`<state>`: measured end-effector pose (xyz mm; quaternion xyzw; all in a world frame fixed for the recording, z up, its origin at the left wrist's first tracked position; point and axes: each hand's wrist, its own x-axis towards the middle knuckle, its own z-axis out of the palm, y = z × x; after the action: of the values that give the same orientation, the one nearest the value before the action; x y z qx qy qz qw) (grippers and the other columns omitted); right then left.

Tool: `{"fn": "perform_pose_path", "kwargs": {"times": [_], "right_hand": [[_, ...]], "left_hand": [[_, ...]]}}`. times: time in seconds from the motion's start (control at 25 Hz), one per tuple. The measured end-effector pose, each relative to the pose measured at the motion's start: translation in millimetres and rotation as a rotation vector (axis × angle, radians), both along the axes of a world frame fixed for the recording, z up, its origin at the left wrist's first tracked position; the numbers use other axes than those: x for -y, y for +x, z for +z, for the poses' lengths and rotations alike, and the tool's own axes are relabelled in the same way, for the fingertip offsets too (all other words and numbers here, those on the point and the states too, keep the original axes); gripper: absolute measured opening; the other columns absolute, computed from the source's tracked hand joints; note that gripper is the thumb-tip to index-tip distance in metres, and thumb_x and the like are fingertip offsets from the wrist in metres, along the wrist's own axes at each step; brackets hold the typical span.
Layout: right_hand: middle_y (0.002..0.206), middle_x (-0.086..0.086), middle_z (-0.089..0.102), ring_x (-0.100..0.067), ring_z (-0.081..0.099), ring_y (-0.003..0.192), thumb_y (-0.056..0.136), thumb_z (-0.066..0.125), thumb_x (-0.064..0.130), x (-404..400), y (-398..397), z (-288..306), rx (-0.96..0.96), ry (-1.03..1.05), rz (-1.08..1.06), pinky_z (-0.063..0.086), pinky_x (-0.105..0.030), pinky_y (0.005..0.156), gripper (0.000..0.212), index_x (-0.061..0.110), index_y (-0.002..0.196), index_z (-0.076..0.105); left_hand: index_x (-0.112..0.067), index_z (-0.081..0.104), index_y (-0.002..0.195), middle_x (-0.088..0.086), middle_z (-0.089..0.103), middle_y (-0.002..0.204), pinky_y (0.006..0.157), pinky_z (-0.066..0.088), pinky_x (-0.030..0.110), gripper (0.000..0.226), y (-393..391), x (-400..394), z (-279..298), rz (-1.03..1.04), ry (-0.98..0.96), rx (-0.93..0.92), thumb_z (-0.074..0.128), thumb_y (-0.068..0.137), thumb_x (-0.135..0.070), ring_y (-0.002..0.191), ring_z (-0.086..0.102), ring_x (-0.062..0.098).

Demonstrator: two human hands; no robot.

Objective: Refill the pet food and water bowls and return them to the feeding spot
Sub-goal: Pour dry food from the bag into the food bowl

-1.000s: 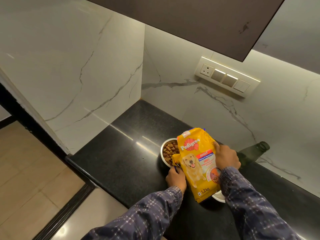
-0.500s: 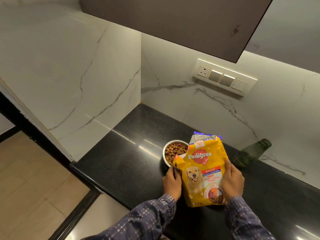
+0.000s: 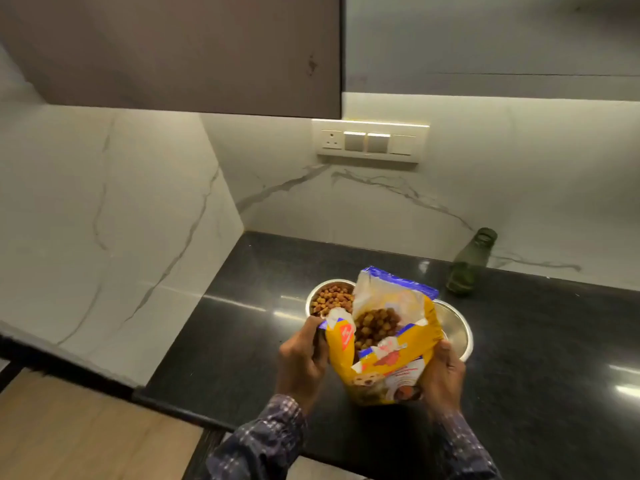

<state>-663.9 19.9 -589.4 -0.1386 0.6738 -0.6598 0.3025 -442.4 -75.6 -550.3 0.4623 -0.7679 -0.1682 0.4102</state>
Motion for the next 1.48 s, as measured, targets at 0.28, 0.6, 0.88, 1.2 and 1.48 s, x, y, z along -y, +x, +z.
{"fn": "perform_pose_path", "kwargs": {"times": [0.28,0.6,0.88,1.2,1.48], "right_hand": [[0.109,0.005,0.082,-0.021,0.077,0.106,0.094,0.068,0.056,-54,10,-36,-0.168,0.155,0.184,0.063,-0.032,0.086,0.035,0.034,0.122,0.072],[0.138,0.027,0.062,0.008,0.059,0.128,0.057,0.104,0.042,-50,21,-1,-0.265,0.34,0.582,0.05,-0.019,0.102,0.122,0.053,0.152,0.029],[0.12,0.017,0.077,-0.008,0.073,0.115,0.078,0.091,0.039,-35,52,1,-0.206,0.321,0.354,0.061,-0.035,0.099,0.058,0.041,0.13,0.066],[0.107,0.01,0.082,-0.014,0.079,0.101,0.079,0.075,0.072,-51,46,40,-0.316,0.235,0.227,0.064,-0.05,0.09,0.044,0.043,0.112,0.079],[0.105,0.015,0.081,-0.011,0.079,0.096,0.083,0.061,0.08,39,-51,128,-0.511,0.204,0.201,0.065,-0.051,0.087,0.033,0.059,0.107,0.071]], "left_hand": [[-0.022,0.062,0.105,-0.002,0.071,0.083,0.066,0.054,0.015,0.009,19,16,-5,-0.344,-0.098,0.075,0.054,0.106,-0.026,0.068,0.063,0.004],[-0.044,0.059,0.127,-0.018,0.073,0.122,0.081,0.064,0.025,0.033,54,28,-18,-0.543,0.254,-0.047,0.068,0.095,-0.043,0.106,0.072,0.002],[-0.045,0.017,0.163,-0.024,0.039,0.163,0.121,0.044,0.043,0.14,48,39,-71,-0.803,0.875,0.148,0.103,0.052,-0.056,0.15,0.043,0.007],[-0.033,0.078,0.091,-0.003,0.083,0.092,0.081,0.064,0.044,0.03,32,30,-43,-0.589,0.778,-0.149,0.095,0.066,-0.037,0.089,0.078,0.014],[-0.031,0.071,0.097,-0.007,0.077,0.093,0.07,0.064,0.031,0.02,-58,105,54,-0.586,0.43,-0.213,0.075,0.09,-0.05,0.087,0.076,0.013]]}}
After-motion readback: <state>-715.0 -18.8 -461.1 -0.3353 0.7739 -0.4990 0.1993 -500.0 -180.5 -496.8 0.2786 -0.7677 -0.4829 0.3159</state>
